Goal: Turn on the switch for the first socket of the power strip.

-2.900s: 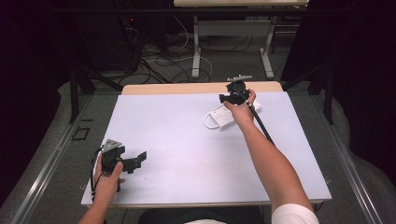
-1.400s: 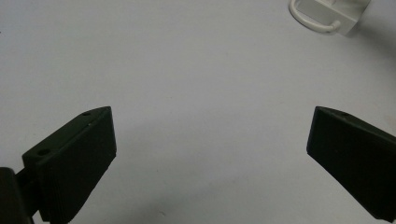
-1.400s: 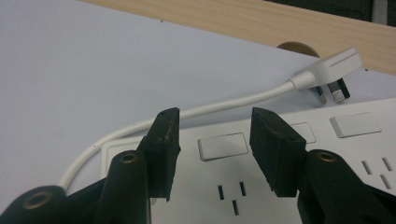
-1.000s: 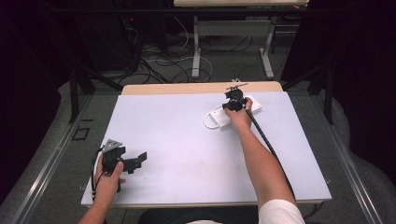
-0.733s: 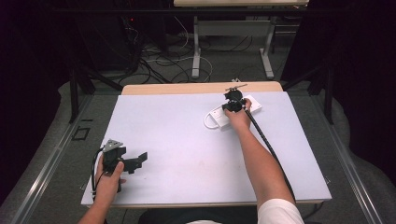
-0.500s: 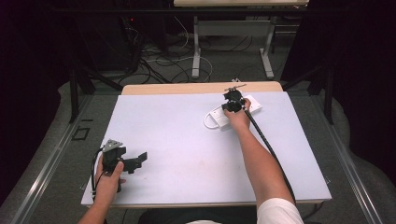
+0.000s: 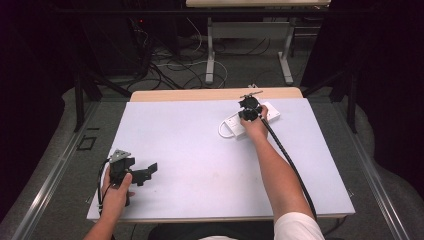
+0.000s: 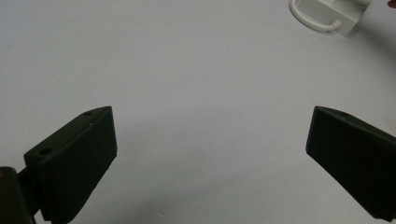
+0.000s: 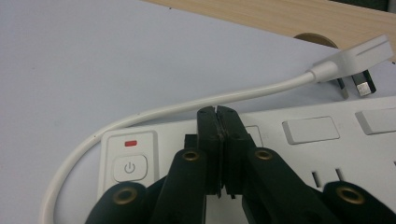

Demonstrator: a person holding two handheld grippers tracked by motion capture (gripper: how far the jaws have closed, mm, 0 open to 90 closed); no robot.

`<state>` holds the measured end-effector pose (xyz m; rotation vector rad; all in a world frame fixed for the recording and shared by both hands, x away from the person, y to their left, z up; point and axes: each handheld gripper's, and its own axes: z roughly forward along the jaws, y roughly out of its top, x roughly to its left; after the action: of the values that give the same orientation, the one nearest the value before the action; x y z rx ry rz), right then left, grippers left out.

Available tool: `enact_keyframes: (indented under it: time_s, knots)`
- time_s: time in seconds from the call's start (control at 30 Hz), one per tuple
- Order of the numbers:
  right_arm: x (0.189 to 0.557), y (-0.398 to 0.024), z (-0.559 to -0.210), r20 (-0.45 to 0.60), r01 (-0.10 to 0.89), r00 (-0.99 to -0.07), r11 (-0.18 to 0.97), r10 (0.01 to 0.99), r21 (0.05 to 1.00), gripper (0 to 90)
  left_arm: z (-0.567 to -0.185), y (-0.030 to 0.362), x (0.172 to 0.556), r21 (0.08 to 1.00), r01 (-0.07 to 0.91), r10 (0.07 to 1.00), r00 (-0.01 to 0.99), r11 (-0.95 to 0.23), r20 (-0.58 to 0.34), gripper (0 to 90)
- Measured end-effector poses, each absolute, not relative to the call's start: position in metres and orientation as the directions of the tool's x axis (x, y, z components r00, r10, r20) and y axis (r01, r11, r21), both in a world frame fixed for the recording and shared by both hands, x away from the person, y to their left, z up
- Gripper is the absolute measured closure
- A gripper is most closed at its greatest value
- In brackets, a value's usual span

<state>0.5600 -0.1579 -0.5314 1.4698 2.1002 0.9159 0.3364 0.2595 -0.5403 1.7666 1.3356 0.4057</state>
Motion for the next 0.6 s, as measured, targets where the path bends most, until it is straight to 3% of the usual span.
enact_keyframes:
  time_s: [0.6]
  knots:
    - [0.5592, -0.1572, -0.5343, 0.055, 0.668, -0.348, 0.206, 0.936, 0.715, 90.0, -0.5402, 0.2598, 0.3362, 0.783, 0.619, 0.898, 0.374, -0.054, -0.234, 1.9]
